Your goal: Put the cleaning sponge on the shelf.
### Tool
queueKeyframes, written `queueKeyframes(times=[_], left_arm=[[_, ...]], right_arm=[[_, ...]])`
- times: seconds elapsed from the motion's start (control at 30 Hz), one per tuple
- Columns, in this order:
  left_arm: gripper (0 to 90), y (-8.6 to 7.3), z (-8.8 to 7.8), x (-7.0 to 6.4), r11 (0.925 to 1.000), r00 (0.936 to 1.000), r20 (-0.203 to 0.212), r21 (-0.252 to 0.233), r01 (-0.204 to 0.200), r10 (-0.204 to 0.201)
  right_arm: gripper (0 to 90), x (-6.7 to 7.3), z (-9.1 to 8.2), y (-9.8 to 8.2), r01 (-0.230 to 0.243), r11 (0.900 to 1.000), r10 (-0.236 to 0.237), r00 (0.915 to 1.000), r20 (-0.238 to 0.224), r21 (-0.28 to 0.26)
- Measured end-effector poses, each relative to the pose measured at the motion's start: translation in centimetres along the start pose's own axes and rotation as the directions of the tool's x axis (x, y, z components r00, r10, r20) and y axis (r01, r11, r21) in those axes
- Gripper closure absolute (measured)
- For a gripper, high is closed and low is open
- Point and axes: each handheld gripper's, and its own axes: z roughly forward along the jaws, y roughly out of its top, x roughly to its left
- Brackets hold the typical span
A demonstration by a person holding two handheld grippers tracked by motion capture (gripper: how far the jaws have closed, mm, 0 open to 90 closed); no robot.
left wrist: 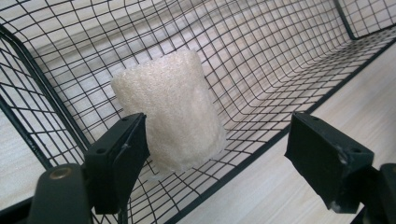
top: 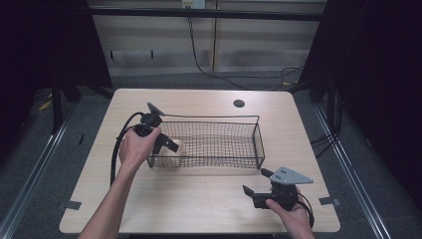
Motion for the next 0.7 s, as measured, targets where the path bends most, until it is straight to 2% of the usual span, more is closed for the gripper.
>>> queueKeyframes(times=[0.07, 0.17, 0.27, 0.3, 0.33, 0.4, 0.43, 0.47, 0.7], left_arm=[[20.6, -0.2, -0.2, 0.2, 0.9998, 0.9997, 0.016, -0.002, -0.018, 0.018], [21.6, -0.7, -0.6, 0.5, 0.9991, 0.9989, 0.045, -0.041, -0.011, 0.013], [20.7, -1.1, -1.1, 0.7, 0.9976, 0.9971, 0.066, -0.061, -0.034, 0.038], [20.7, -1.3, -1.2, 0.6, 0.9968, 0.9970, 0.069, -0.074, -0.030, 0.035], [20.7, -1.4, -1.5, 0.7, 0.9958, 0.9959, 0.068, -0.074, -0.054, 0.059], [20.8, -1.7, -1.6, 0.6, 0.9944, 0.9953, 0.069, -0.085, -0.062, 0.068], [20.8, -2.0, -1.6, 0.5, 0.9938, 0.9967, 0.058, -0.099, -0.050, 0.056], [20.8, -2.1, -1.6, 0.5, 0.9923, 0.9956, 0.057, -0.104, -0.067, 0.074], [20.8, -3.3, -1.7, 0.2, 0.9793, 0.9921, 0.039, -0.169, -0.111, 0.119]], right_arm=[[15.8, 0.0, 0.0, 0.0, -0.001, 1.000, 0.001, 1.0000, 0.000, 0.001], [15.7, 0.0, 0.0, 0.0, -0.001, 1.000, 0.001, 1.0000, -0.002, 0.000], [15.7, 0.0, 0.1, 0.0, 0.001, 1.000, -0.001, 1.0000, -0.001, 0.000], [15.7, 0.0, 0.1, 0.0, 0.001, 1.000, -0.001, 1.0000, -0.002, 0.000], [15.7, 0.0, 0.1, 0.0, 0.002, 1.000, -0.002, 1.0000, -0.001, 0.000], [15.7, 0.0, 0.1, 0.0, 0.000, 1.000, 0.000, 1.0000, 0.000, 0.003], [15.7, 0.0, 0.1, 0.0, -0.001, 1.000, 0.001, 1.0000, -0.001, 0.004], [15.7, 0.0, 0.1, 0.0, -0.001, 1.000, 0.001, 1.0000, -0.001, 0.004], [15.7, 0.0, 0.1, 0.0, 0.000, 1.000, 0.000, 1.0000, 0.000, 0.004]])
